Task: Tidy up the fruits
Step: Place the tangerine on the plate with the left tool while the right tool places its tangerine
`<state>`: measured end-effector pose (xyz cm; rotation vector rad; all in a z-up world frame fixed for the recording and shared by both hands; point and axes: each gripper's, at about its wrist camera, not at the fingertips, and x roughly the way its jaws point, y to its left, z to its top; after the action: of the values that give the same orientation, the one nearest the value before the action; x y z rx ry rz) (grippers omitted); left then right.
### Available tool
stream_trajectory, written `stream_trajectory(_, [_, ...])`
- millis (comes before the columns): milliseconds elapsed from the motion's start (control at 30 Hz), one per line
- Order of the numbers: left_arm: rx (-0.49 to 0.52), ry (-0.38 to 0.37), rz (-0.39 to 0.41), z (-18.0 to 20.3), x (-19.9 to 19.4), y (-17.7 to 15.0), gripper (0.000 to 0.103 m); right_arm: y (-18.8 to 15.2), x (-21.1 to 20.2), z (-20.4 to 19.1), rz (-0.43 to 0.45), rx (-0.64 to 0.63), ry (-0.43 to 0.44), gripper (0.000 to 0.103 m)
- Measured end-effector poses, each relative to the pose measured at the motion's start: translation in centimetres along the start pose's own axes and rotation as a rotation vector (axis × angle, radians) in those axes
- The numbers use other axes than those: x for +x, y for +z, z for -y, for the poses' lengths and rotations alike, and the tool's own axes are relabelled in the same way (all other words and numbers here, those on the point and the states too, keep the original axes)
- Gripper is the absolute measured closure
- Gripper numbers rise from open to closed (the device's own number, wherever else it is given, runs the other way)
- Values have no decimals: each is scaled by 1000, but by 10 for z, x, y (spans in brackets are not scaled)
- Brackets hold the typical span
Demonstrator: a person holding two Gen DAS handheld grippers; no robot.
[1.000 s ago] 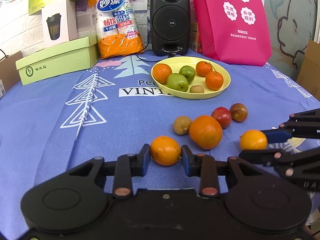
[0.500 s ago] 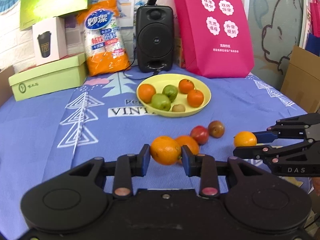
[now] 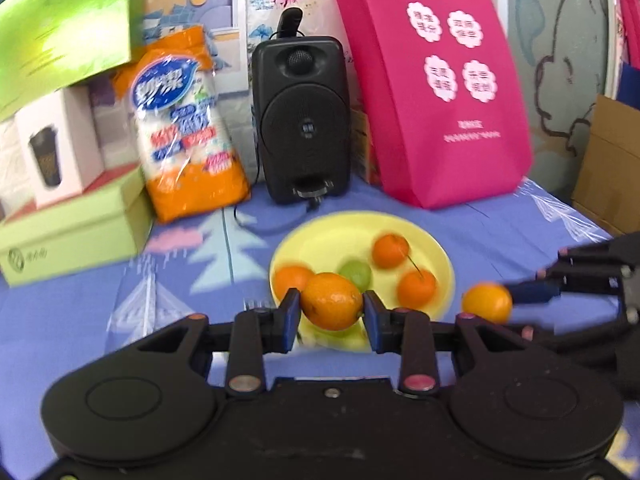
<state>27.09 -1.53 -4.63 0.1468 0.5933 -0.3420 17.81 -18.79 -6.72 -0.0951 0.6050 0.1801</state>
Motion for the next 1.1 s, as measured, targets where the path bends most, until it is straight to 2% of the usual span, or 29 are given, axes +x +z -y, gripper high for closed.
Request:
stream_trajectory(133, [-28, -11, -41, -6, 56, 32, 70, 17, 36, 4, -29, -8, 0, 72])
stream_trajectory(267, [-32, 12, -100, -10, 108, 54, 70, 23, 63, 8, -54, 2, -21, 72])
stream_trajectory(500, [-95, 24, -222, -24, 168, 49, 70, 22, 81, 14, -42, 8, -30, 73])
stream_trajectory(700, [-141, 33, -212, -31, 170, 41, 69, 25, 83, 13, -39, -2, -30, 73])
stream_trajectory(767, [-140, 31, -199, -32, 164, 41, 65, 25, 84, 14, -38, -3, -33, 72])
stream_trajectory(833, [-141, 34, -188, -34, 157, 43, 55, 25, 84, 14, -39, -4, -35, 72])
stream_trajectory(900, [-148, 27, -172, -34, 149, 44, 51, 25, 82, 12, -38, -6, -41, 72])
stream_trajectory(933, [-151, 23, -166, -35, 143, 45, 51, 25, 82, 11, -32, -6, -50, 70])
stream_trajectory(967, [-151, 17, -160, -34, 137, 45, 51, 25, 82, 11, -31, -3, -56, 62])
stream_trajectory(1000, [-147, 12, -153, -34, 132, 46, 51, 25, 81, 10, -29, -2, -63, 59])
stream_trajectory(1100, [-125, 16, -139, -33, 114, 45, 51, 25, 75, 9, -19, 2, -69, 58])
